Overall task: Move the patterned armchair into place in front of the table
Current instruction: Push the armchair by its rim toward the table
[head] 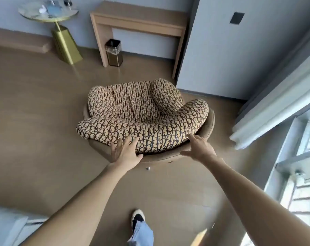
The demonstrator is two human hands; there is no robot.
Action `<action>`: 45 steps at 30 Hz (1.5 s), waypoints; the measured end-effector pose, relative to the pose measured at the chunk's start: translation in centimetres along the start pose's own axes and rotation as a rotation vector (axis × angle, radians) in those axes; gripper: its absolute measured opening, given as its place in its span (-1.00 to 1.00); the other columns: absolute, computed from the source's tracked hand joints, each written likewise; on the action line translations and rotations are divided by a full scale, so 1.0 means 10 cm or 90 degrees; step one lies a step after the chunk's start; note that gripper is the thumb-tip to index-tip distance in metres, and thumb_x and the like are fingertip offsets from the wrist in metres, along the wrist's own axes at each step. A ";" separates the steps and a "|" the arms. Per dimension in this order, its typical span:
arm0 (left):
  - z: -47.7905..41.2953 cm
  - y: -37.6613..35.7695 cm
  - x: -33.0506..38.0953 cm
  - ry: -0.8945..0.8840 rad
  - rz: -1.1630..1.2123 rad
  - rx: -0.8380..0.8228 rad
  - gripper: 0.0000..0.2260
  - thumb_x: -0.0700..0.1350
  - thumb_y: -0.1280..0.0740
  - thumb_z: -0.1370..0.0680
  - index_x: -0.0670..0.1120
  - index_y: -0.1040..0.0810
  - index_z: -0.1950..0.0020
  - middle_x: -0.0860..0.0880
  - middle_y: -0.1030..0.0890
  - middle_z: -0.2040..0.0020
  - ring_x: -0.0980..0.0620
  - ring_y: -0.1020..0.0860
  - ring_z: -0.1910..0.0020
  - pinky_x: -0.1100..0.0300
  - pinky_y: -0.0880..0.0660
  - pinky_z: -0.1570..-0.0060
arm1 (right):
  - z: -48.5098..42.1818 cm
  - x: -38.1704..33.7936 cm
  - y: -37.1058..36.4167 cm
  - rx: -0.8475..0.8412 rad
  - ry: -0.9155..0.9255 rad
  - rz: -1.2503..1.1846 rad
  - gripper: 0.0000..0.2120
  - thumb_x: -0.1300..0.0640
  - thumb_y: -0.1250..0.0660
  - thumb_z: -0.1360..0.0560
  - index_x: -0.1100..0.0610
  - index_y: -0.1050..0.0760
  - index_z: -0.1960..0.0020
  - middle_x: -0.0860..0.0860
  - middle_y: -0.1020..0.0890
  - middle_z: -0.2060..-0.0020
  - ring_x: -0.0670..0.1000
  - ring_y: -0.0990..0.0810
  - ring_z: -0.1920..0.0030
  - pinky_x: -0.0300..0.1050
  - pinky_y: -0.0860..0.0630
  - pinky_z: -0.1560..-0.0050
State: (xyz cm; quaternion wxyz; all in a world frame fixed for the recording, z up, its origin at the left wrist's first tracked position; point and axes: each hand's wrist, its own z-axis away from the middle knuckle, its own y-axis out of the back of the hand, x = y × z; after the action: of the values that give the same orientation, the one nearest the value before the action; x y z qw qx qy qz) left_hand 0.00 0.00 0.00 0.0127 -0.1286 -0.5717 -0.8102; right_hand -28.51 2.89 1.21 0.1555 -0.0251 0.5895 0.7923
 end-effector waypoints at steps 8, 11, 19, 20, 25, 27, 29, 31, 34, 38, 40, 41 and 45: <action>-0.33 -0.46 0.16 -0.013 -0.042 -0.033 -0.31 0.26 -0.30 -0.56 0.05 -0.17 -0.61 -0.09 -0.23 -0.62 -0.15 -0.22 -0.57 -0.24 -0.07 -0.55 | -0.34 0.30 -0.47 -0.077 0.006 -0.010 -0.24 -0.27 -0.48 -0.43 0.08 -0.37 -0.48 0.09 -0.56 -0.36 0.17 -0.50 -0.38 0.07 -0.41 -0.37; -0.40 -0.59 0.20 -0.045 -0.097 -0.002 -0.41 0.31 -0.25 -0.55 -0.04 -0.39 -0.44 -0.16 -0.37 -0.49 -0.18 -0.40 -0.42 -0.13 -0.24 -0.47 | -0.47 0.43 -0.61 -0.075 0.072 0.017 -0.32 -0.35 -0.32 -0.51 0.09 -0.46 -0.44 0.07 -0.55 -0.40 0.12 -0.46 -0.43 0.07 -0.28 -0.52; -0.56 -1.15 0.28 -0.039 -0.171 -0.029 -0.40 0.39 0.07 -0.60 0.03 -0.50 -0.32 -0.09 -0.62 -0.23 -0.14 -0.52 -0.24 -0.09 -0.27 -0.38 | -0.94 0.66 -0.85 -0.034 0.209 0.066 -0.55 -0.25 -0.07 -0.65 0.08 -0.50 -0.17 0.08 -0.57 -0.11 0.16 -0.49 -0.19 0.09 -0.43 -0.21; -0.59 -1.17 0.28 -0.056 -0.184 -0.013 -0.38 0.40 0.10 -0.59 0.04 -0.50 -0.31 -0.09 -0.64 -0.20 -0.14 -0.54 -0.21 -0.08 -0.31 -0.32 | -1.01 0.67 -0.87 -0.023 0.222 0.092 -0.58 -0.24 -0.08 -0.65 0.08 -0.48 -0.12 0.08 -0.56 -0.08 0.16 -0.49 -0.17 0.10 -0.44 -0.18; -0.68 -1.27 0.29 -0.123 -0.219 0.086 -0.32 0.41 0.09 -0.57 -0.02 -0.61 -0.18 -0.10 -0.70 0.01 -0.16 -0.64 -0.01 -0.07 -0.49 -0.08 | -1.14 0.71 -1.04 0.103 0.248 0.152 -0.71 -0.08 -0.09 -0.61 0.08 -0.46 0.05 0.05 -0.60 0.11 0.15 -0.57 0.04 0.08 -0.44 0.01; -0.73 -1.34 0.27 -0.131 -0.219 0.125 -0.39 0.38 -0.02 -0.55 -0.07 -0.65 -0.03 -0.11 -0.68 0.15 -0.17 -0.65 0.13 -0.04 -0.54 0.08 | -1.21 0.75 -1.11 0.146 0.250 0.134 -0.79 -0.03 -0.14 -0.54 0.07 -0.44 0.13 0.03 -0.59 0.21 0.14 -0.56 0.14 0.05 -0.44 0.11; -0.80 -1.39 0.24 -0.140 -0.216 0.152 -0.44 0.35 -0.10 -0.51 -0.08 -0.64 0.07 -0.10 -0.65 0.24 -0.17 -0.63 0.23 0.00 -0.54 0.19 | -1.31 0.80 -1.15 0.170 0.266 0.120 -0.84 -0.01 -0.19 -0.48 0.07 -0.41 0.17 0.02 -0.56 0.27 0.13 -0.53 0.21 0.01 -0.42 0.19; -0.88 -1.40 0.24 -0.157 -0.200 0.165 -0.46 0.35 -0.14 -0.48 -0.09 -0.63 0.11 -0.09 -0.61 0.28 -0.17 -0.60 0.28 0.02 -0.52 0.24 | -1.40 0.86 -1.15 0.176 0.292 0.110 -0.85 0.00 -0.20 -0.46 0.06 -0.39 0.19 0.01 -0.53 0.30 0.12 -0.50 0.25 -0.01 -0.39 0.24; -0.93 -1.39 0.34 -0.177 -0.189 0.189 -0.47 0.35 -0.15 -0.47 -0.10 -0.62 0.13 -0.09 -0.59 0.31 -0.15 -0.58 0.33 0.05 -0.51 0.28 | -1.51 0.95 -1.10 0.180 0.319 0.114 -0.85 -0.01 -0.20 -0.45 0.06 -0.36 0.20 0.00 -0.51 0.31 0.12 -0.50 0.27 -0.02 -0.38 0.28; -1.09 -1.34 0.54 -0.167 -0.178 0.203 -0.46 0.35 -0.15 -0.47 -0.10 -0.62 0.13 -0.08 -0.59 0.30 -0.14 -0.58 0.33 0.07 -0.50 0.28 | -1.74 1.06 -0.95 0.169 0.322 0.124 -0.85 -0.01 -0.20 -0.44 0.07 -0.38 0.20 0.01 -0.53 0.31 0.14 -0.53 0.27 -0.02 -0.41 0.27; -1.18 -1.30 0.60 -0.162 -0.179 0.198 -0.47 0.35 -0.15 -0.48 -0.10 -0.62 0.14 -0.09 -0.60 0.30 -0.14 -0.58 0.33 0.08 -0.49 0.28 | -1.85 1.09 -0.88 0.164 0.319 0.127 -0.84 0.00 -0.20 -0.44 0.08 -0.40 0.21 0.01 -0.54 0.32 0.14 -0.55 0.27 -0.03 -0.42 0.28; -1.23 -1.29 0.63 -0.165 -0.181 0.201 -0.47 0.35 -0.15 -0.48 -0.10 -0.61 0.15 -0.08 -0.59 0.30 -0.14 -0.58 0.34 0.09 -0.48 0.29 | -1.91 1.09 -0.84 0.161 0.317 0.128 -0.84 0.00 -0.20 -0.44 0.08 -0.40 0.22 0.01 -0.55 0.32 0.14 -0.55 0.27 -0.03 -0.41 0.27; -1.43 -1.26 0.60 -0.192 -0.175 0.219 -0.50 0.33 -0.20 -0.48 -0.10 -0.60 0.16 -0.08 -0.58 0.33 -0.15 -0.56 0.37 0.08 -0.48 0.33 | -2.11 1.05 -0.76 0.148 0.308 0.125 -0.84 0.01 -0.21 -0.44 0.08 -0.40 0.24 0.02 -0.55 0.33 0.15 -0.55 0.25 -0.02 -0.40 0.26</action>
State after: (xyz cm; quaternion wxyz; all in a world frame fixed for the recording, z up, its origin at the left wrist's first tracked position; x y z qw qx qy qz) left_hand -10.64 -8.20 -14.75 -0.1614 -0.1647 -0.7084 -0.6671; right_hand -39.38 -12.78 -14.61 -0.0652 -0.1380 0.6957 0.7019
